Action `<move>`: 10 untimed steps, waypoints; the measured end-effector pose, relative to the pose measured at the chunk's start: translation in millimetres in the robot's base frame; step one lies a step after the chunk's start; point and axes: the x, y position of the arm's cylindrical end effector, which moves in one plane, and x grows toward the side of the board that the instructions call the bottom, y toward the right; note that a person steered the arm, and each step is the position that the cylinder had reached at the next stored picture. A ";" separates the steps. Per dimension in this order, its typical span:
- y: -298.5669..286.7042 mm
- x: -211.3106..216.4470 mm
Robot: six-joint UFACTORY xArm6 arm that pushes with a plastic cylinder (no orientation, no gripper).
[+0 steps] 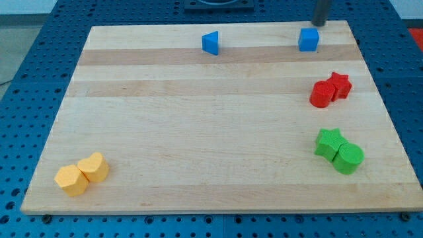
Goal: Move the blue cube closer to blue triangle
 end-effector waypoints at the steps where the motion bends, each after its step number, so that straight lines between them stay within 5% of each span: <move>1: -13.0 47.4; 3: -179.2 85.1; 5: -99.0 89.5; 6: -69.4 51.2; 7: -86.9 22.1; 9: -210.5 74.3; 10: -198.9 73.9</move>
